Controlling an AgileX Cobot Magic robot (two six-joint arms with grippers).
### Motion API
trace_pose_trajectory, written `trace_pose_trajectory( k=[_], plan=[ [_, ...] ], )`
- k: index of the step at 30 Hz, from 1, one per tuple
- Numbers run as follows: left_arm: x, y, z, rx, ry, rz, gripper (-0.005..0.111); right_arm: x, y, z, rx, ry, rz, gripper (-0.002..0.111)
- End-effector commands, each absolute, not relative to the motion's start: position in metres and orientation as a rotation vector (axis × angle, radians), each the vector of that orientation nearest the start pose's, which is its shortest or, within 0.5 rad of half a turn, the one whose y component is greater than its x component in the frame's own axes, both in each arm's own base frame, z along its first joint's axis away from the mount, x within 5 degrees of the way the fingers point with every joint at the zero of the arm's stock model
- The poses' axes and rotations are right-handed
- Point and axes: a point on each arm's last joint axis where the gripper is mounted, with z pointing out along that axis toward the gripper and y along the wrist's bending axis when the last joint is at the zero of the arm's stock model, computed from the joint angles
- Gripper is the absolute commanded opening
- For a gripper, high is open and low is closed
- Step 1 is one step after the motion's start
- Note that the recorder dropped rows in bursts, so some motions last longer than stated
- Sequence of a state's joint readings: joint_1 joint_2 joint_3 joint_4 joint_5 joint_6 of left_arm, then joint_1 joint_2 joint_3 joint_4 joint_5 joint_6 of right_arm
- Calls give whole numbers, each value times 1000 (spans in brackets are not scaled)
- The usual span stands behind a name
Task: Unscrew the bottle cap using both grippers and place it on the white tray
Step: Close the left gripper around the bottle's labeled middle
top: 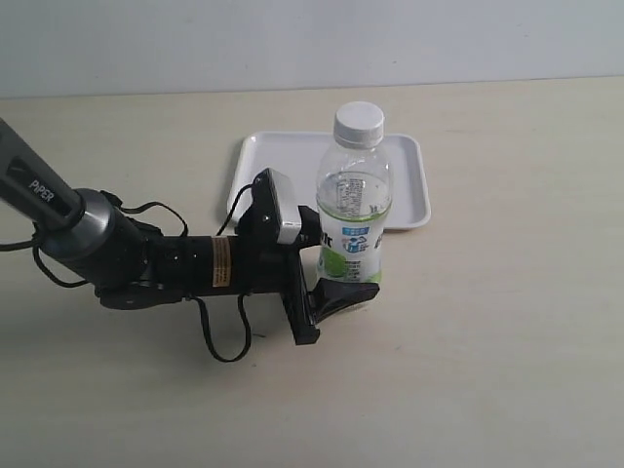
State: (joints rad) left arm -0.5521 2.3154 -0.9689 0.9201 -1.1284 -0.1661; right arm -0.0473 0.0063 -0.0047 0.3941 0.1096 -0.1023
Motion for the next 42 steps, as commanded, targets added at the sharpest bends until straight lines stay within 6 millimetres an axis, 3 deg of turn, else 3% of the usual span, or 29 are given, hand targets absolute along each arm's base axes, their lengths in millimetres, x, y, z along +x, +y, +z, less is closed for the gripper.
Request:
trace_pose_trajectory(
  k=[1,2,4,26,42],
  plan=[
    [285,-256,52,1279,1420,-926,31,57,1,204,238,1572,218,0],
    [285,-256,52,1283,1418,-928,16,57,1,204,238,1572,218,0],
    [284,-256,51,1292,1414,-931,1,57,1,204,238,1572,218,0],
    [282,-254,59,1260,1375,-1059,0,57,1,204,238,1572,218,0],
    [287,-252,60,1207,1408,-1057,0,57,1,204,238,1572,218,0]
  ],
)
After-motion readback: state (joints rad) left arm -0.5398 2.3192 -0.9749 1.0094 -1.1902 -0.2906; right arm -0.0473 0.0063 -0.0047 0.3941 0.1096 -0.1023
